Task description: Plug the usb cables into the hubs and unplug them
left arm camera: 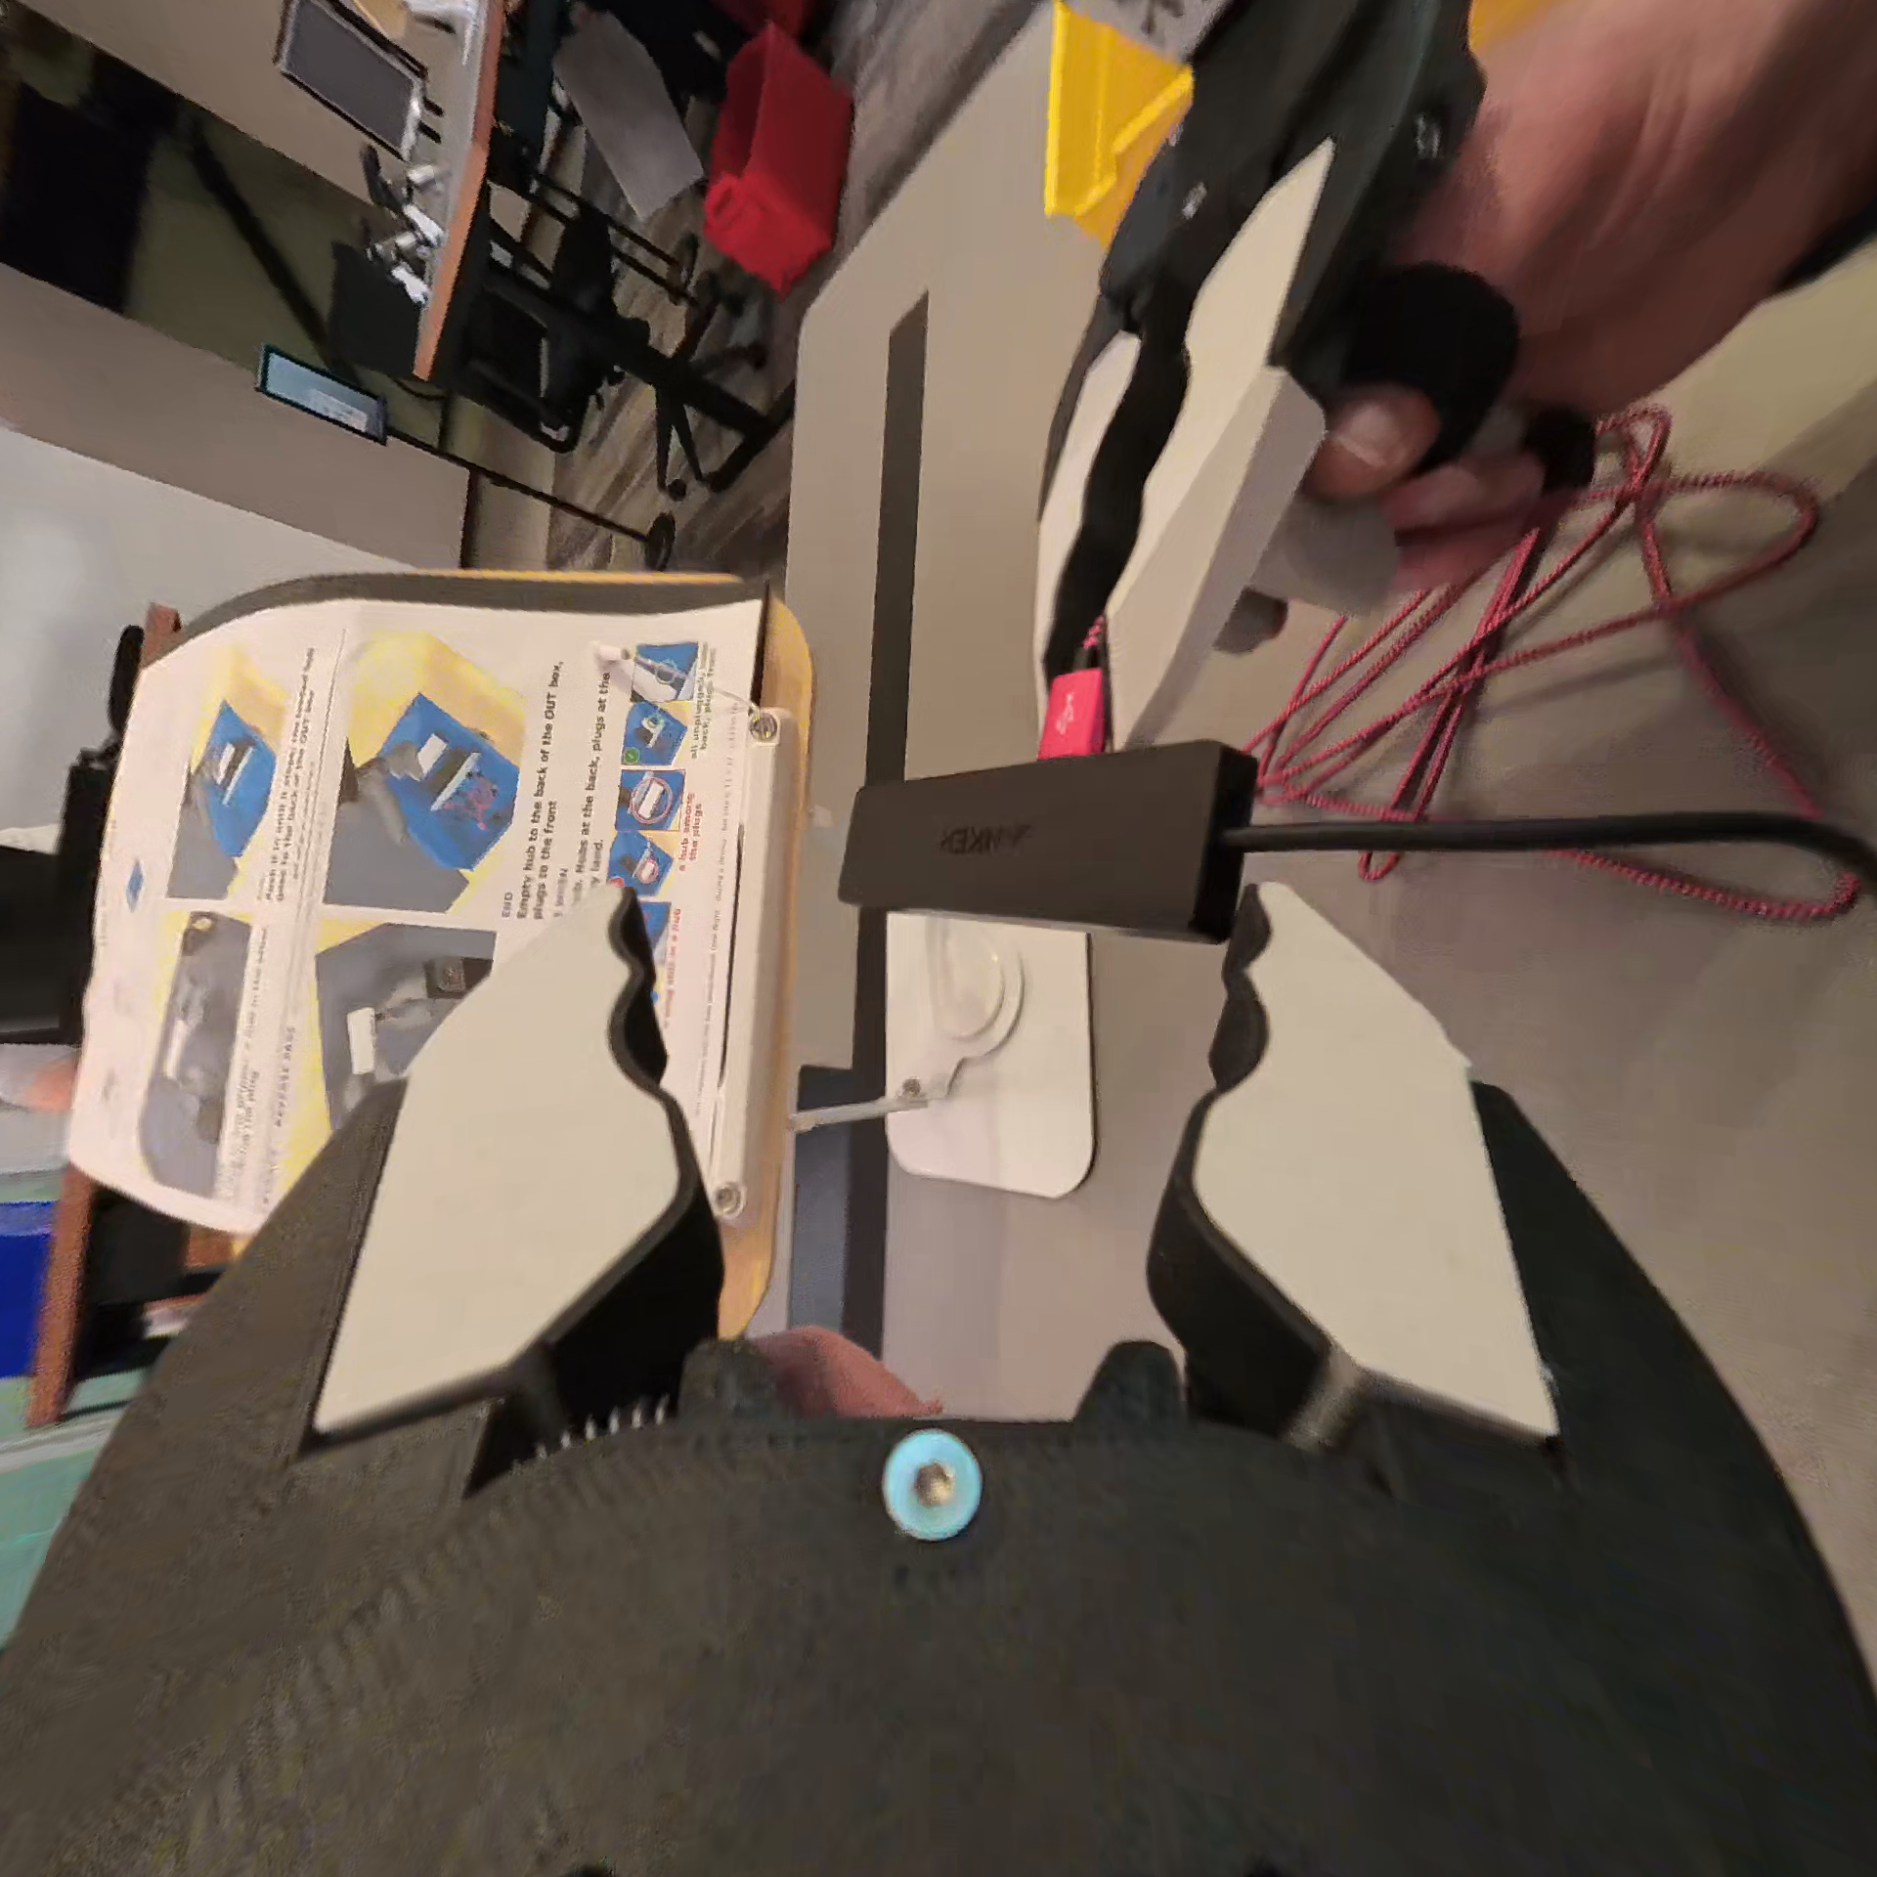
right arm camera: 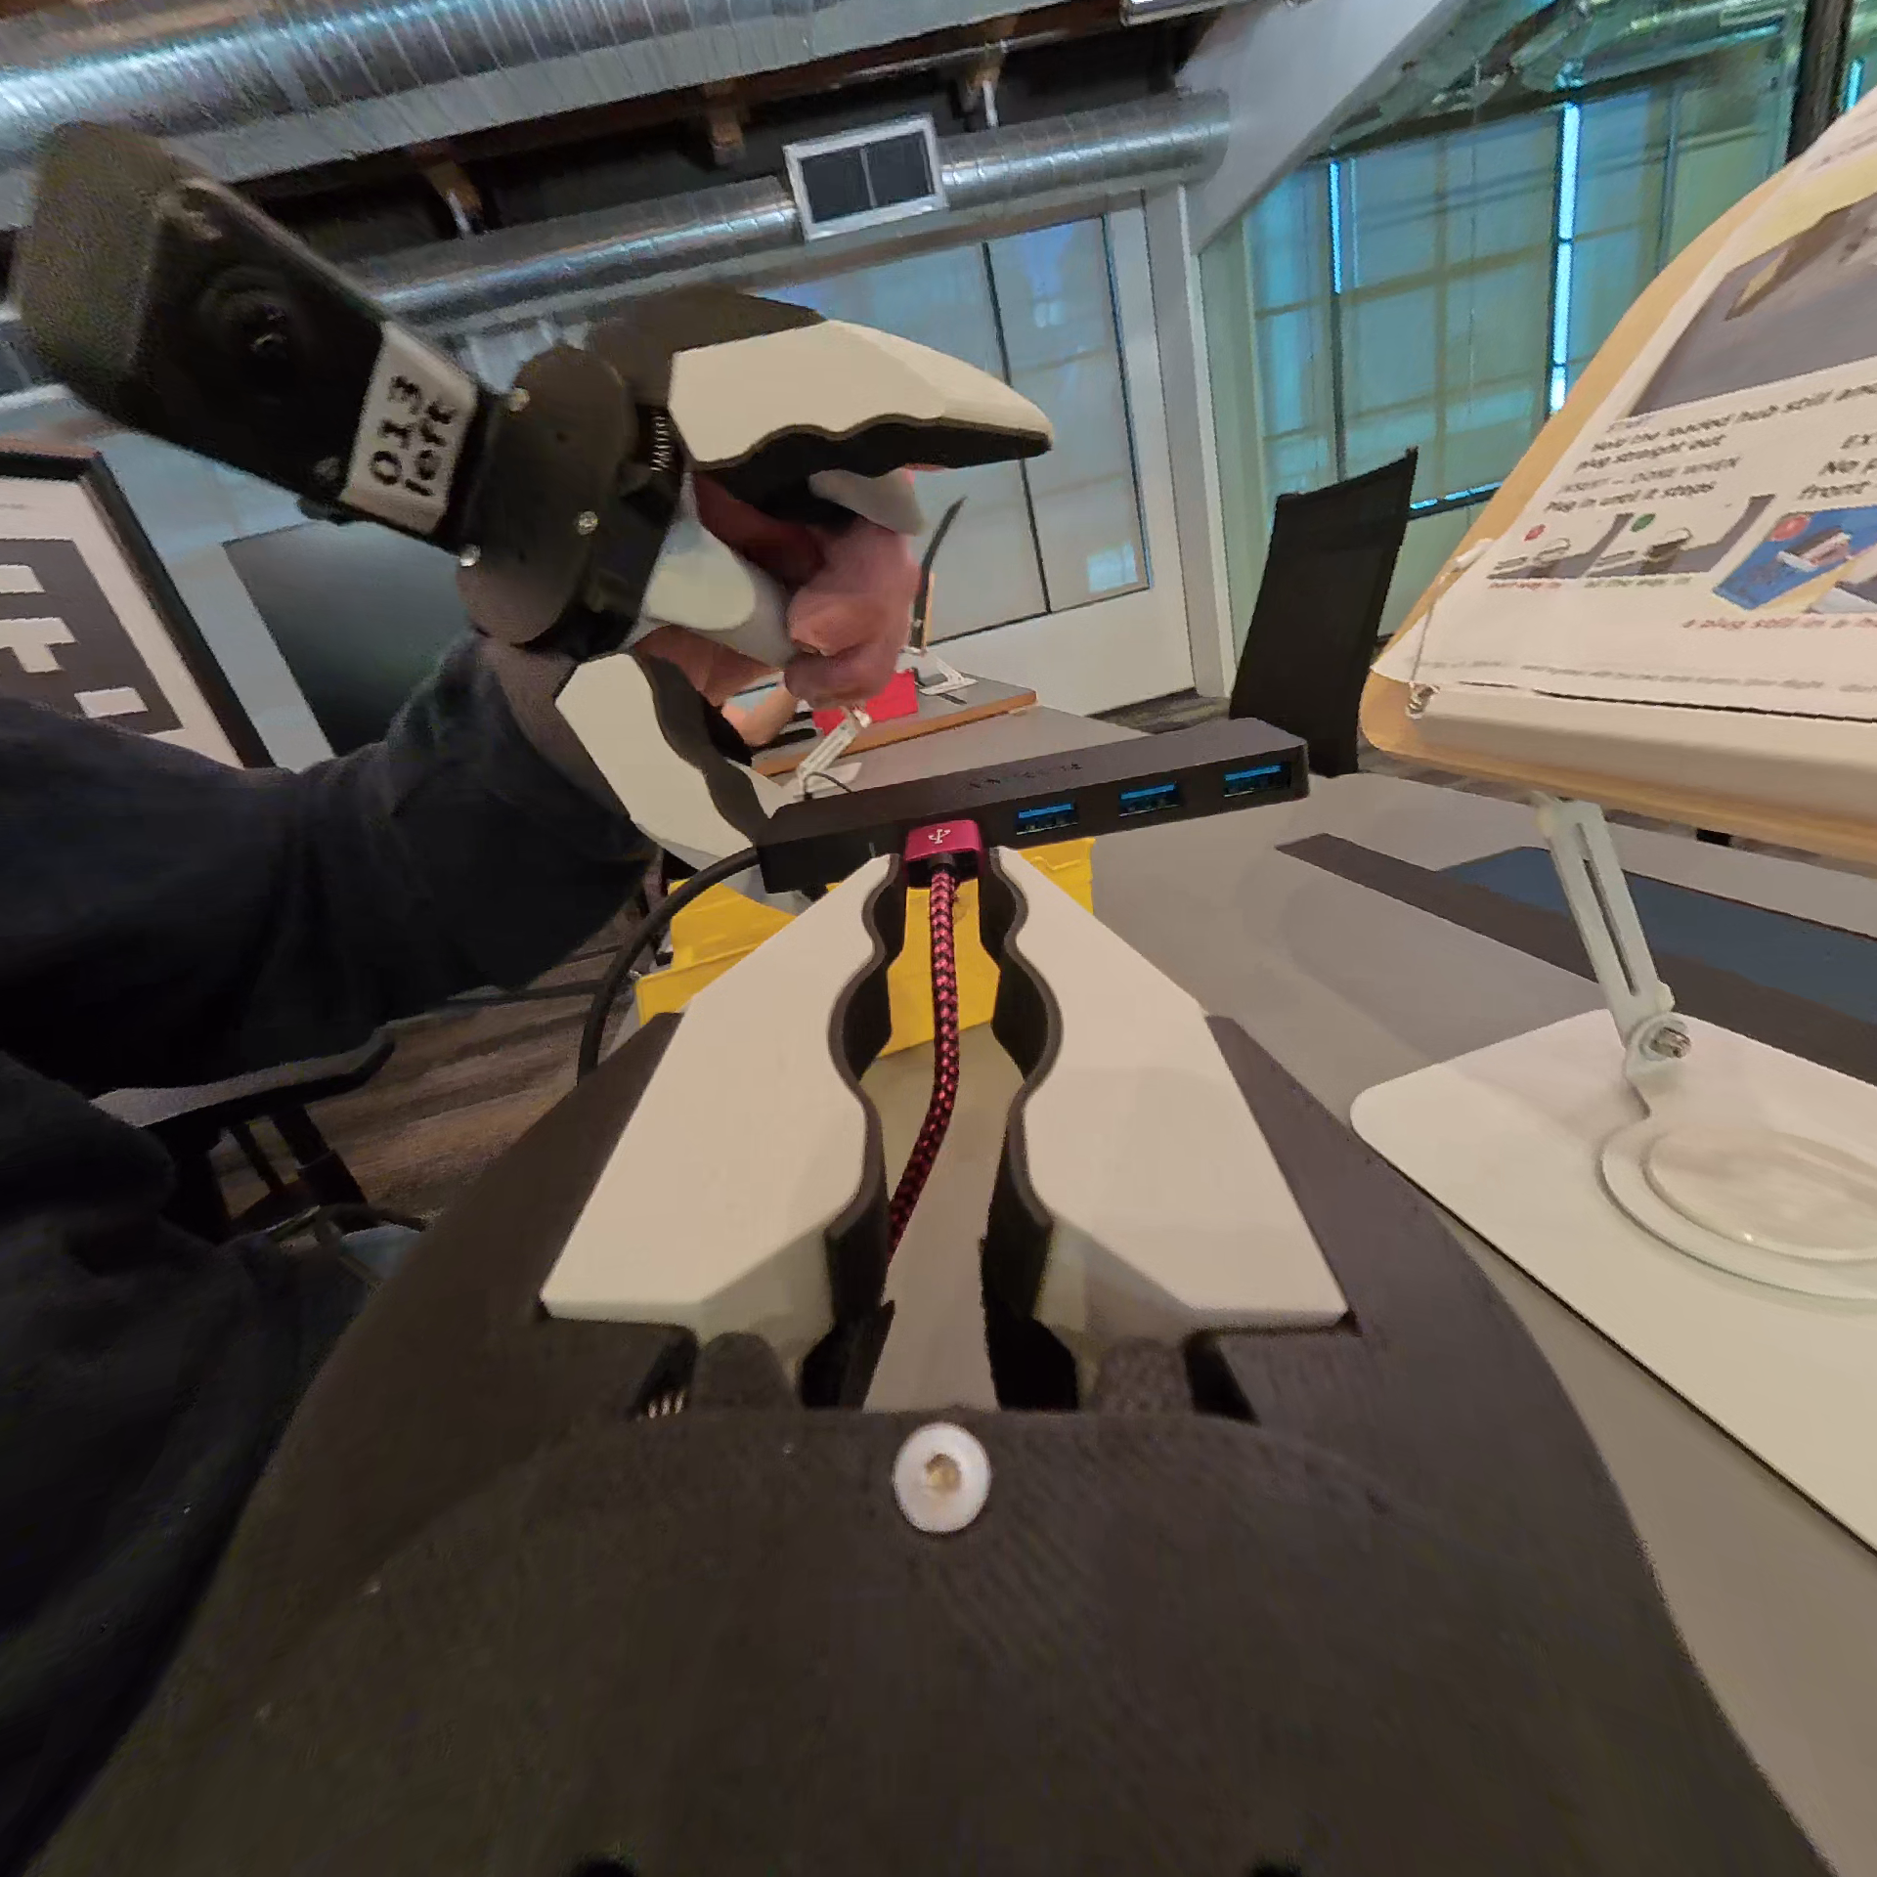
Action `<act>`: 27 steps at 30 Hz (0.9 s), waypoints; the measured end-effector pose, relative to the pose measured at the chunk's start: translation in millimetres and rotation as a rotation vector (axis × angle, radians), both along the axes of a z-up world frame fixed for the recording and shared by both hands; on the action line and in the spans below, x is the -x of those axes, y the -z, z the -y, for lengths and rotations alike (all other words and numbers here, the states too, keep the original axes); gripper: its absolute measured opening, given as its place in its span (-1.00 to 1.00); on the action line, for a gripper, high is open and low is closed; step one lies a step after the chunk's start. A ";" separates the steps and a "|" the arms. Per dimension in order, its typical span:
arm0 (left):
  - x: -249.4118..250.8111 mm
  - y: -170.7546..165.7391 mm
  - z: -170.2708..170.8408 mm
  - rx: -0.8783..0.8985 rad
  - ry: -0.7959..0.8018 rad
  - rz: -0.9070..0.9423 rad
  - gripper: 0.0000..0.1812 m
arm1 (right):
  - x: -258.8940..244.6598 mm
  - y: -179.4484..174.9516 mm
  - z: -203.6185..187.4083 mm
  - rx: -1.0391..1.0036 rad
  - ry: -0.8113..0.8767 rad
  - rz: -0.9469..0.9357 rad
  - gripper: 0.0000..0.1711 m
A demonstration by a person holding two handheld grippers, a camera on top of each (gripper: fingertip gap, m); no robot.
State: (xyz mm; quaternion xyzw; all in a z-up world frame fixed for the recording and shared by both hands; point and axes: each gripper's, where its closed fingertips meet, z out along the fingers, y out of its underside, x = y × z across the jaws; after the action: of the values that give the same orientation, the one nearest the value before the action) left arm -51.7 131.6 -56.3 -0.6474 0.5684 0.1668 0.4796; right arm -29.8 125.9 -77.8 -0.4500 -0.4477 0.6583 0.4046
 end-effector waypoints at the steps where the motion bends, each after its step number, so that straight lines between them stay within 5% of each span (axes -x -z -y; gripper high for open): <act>1: 2.5 2.7 -1.7 -0.014 -0.020 -0.055 0.15 | 1.0 1.4 -1.3 0.003 0.012 0.013 -0.86; 7: -4.3 20.4 -5.1 -0.144 -0.075 -0.278 -0.02 | 7.6 4.7 -5.3 0.052 0.066 0.057 -0.86; 16: -1.2 25.0 -18.8 -0.276 -0.124 -0.448 -0.65 | 9.4 6.3 -16.6 0.110 0.138 0.088 -0.86; 22: 12.6 27.0 -14.4 -0.180 -0.123 -0.360 -0.33 | 2.4 0.3 -17.5 0.089 0.130 0.055 -0.86; 27: 15.2 3.8 2.6 0.144 -0.041 0.217 -0.11 | -8.6 -10.6 -14.2 0.046 0.062 0.002 -0.86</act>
State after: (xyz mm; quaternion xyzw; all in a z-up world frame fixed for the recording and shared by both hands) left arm -66.9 129.0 -60.1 -0.7058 0.5106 0.0642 0.4868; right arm -21.2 140.1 -67.2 -0.4736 -0.4185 0.6552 0.4139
